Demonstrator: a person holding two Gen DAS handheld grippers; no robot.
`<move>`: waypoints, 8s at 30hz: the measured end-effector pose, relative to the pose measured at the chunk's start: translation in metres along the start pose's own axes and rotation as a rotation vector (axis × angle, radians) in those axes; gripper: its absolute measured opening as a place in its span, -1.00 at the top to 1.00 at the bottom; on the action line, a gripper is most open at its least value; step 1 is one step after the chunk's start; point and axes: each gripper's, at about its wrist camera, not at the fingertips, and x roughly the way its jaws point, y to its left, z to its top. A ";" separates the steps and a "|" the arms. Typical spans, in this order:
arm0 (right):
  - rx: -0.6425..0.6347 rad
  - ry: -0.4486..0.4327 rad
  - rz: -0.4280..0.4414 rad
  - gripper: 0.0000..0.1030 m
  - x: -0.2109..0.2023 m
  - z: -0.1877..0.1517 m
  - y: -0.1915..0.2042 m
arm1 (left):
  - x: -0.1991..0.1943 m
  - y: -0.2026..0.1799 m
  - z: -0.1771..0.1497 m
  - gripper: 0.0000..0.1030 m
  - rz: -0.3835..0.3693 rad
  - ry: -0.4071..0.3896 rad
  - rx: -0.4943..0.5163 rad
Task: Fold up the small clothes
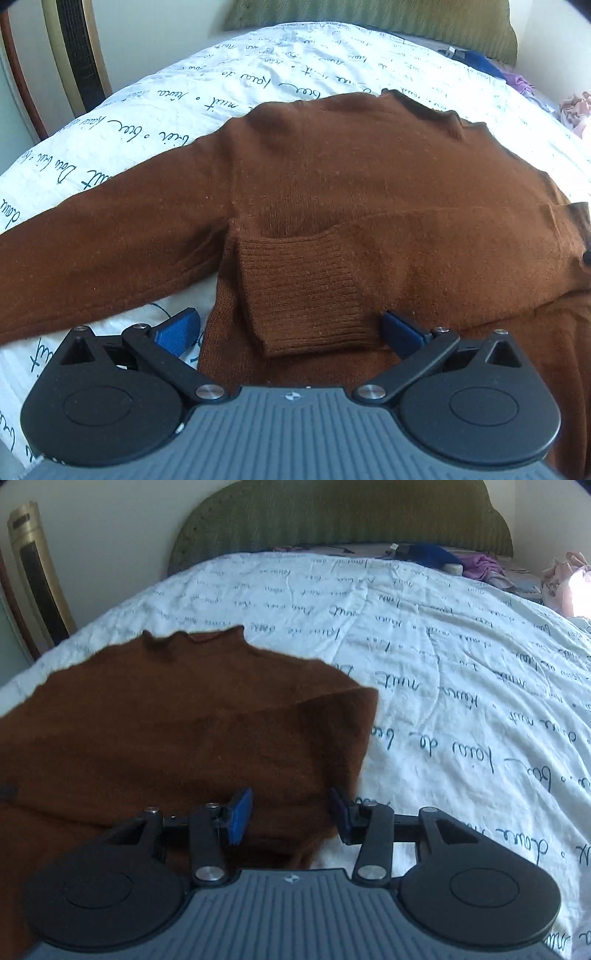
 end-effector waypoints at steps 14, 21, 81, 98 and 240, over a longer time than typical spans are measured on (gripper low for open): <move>0.072 -0.015 -0.066 -0.30 0.031 0.031 0.005 | -0.003 0.014 0.002 -1.00 -0.031 0.009 -0.073; 0.002 -0.077 0.171 -0.63 0.004 0.013 0.078 | -0.028 0.082 -0.017 -1.00 0.063 -0.023 -0.272; -0.003 -0.137 0.284 -0.64 -0.053 -0.016 0.119 | -0.137 0.158 0.001 0.89 0.199 -0.608 -0.422; 0.156 -0.099 0.214 -0.64 -0.043 -0.019 0.065 | -0.030 -0.127 -0.034 0.88 0.172 -0.421 0.432; 0.227 -0.175 0.107 0.82 -0.022 0.026 -0.041 | 0.019 0.088 0.084 0.90 -0.052 -0.087 -0.062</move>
